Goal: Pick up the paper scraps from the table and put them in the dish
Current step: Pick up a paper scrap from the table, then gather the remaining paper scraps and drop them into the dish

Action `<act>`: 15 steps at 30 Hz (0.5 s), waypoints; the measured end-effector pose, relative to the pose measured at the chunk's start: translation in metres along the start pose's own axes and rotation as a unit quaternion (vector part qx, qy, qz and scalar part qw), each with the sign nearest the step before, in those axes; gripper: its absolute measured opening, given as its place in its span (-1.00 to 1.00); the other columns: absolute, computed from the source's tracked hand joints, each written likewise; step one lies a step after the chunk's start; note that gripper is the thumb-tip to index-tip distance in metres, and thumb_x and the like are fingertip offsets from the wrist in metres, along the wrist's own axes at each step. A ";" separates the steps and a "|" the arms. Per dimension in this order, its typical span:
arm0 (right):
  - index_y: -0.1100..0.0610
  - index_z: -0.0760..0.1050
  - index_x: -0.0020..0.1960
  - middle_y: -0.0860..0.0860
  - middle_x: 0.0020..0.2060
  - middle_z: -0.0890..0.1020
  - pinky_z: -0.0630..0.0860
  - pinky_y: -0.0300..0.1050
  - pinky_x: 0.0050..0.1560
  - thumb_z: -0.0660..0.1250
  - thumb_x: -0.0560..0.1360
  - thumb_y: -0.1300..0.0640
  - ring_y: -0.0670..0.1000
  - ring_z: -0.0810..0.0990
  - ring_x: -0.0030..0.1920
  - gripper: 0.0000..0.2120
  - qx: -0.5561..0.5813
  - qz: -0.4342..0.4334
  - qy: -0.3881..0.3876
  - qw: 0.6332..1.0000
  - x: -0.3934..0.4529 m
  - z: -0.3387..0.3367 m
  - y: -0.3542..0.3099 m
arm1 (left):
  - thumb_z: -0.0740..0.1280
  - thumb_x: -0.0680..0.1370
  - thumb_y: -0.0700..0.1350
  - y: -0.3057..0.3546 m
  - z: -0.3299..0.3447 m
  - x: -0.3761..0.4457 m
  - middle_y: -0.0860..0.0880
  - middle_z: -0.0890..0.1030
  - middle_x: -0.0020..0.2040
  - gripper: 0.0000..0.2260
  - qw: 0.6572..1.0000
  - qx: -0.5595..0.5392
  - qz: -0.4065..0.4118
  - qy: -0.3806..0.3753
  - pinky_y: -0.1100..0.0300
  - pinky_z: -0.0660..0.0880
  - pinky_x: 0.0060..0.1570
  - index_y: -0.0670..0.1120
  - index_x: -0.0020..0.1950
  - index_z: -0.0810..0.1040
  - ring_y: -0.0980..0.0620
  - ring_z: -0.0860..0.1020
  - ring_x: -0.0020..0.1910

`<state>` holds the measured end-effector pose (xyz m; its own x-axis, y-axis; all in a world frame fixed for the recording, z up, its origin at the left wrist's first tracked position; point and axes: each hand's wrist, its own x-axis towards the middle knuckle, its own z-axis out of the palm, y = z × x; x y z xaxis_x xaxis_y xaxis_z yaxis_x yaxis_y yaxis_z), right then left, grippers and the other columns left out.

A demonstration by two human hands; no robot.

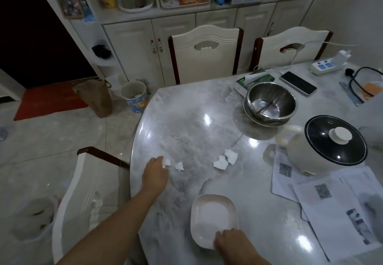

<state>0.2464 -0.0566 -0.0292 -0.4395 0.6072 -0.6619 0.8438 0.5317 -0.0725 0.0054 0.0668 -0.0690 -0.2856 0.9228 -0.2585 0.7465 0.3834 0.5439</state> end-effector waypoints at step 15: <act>-0.10 0.53 0.26 -0.03 0.18 0.66 0.49 -0.09 0.20 0.20 0.55 -0.14 0.05 0.59 0.18 -0.66 0.229 0.036 0.098 0.968 0.028 -0.018 0.042 | 0.35 0.45 -0.28 0.013 0.002 0.039 -0.17 0.68 -0.10 -0.91 0.998 0.060 0.012 -0.023 0.09 0.53 -0.05 -0.21 -0.18 0.66 -0.13 0.61 -0.09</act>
<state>0.2639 -0.0066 -0.0380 -0.3862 0.7570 -0.5272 0.9027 0.1927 -0.3846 0.0049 0.1079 -0.0743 -0.2413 0.9280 -0.2840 0.8202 0.3514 0.4514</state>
